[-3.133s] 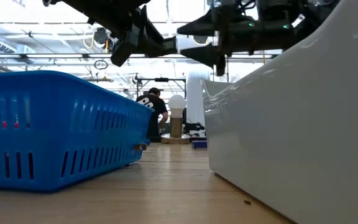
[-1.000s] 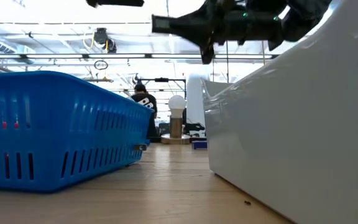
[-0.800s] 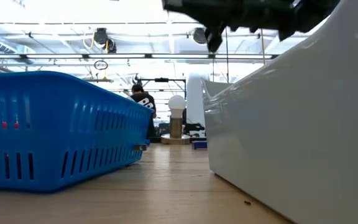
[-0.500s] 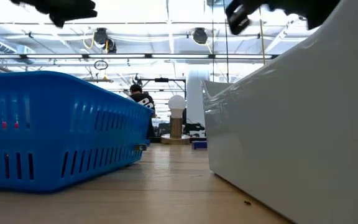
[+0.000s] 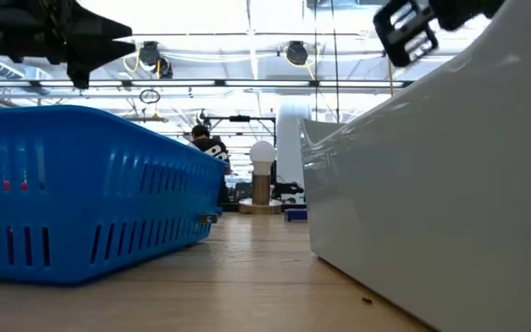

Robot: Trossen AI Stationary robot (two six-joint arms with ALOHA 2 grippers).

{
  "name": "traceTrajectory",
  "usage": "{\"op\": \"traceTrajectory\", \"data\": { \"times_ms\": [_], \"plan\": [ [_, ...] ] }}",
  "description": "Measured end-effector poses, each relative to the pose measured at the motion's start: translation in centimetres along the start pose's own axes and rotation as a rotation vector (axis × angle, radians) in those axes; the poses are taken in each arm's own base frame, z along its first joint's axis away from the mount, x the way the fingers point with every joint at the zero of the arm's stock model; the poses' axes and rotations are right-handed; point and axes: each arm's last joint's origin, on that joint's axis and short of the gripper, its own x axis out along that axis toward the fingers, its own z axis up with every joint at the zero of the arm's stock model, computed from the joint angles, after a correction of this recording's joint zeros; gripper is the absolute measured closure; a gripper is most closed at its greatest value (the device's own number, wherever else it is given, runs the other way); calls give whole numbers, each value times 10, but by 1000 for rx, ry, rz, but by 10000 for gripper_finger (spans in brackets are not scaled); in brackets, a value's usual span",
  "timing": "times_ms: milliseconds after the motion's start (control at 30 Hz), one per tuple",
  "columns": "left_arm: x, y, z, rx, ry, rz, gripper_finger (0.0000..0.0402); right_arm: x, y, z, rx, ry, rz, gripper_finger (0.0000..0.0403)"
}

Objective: Pick & Place Office items
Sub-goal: Put the black digital timer into the gray bin

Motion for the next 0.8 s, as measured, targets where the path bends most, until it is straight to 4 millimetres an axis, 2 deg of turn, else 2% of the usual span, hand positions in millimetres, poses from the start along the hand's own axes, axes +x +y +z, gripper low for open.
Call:
{"op": "traceTrajectory", "data": {
  "times_ms": [300,533,800],
  "plan": [
    [0,2,-5,-22,13,8,223,8,-6,-26,76,182,-41,346],
    [0,2,-5,-21,11,8,208,10,-8,-32,80,205,-45,342],
    [0,2,-5,-52,12,7,198,11,-7,-30,74,186,-40,305]
  ]
}}
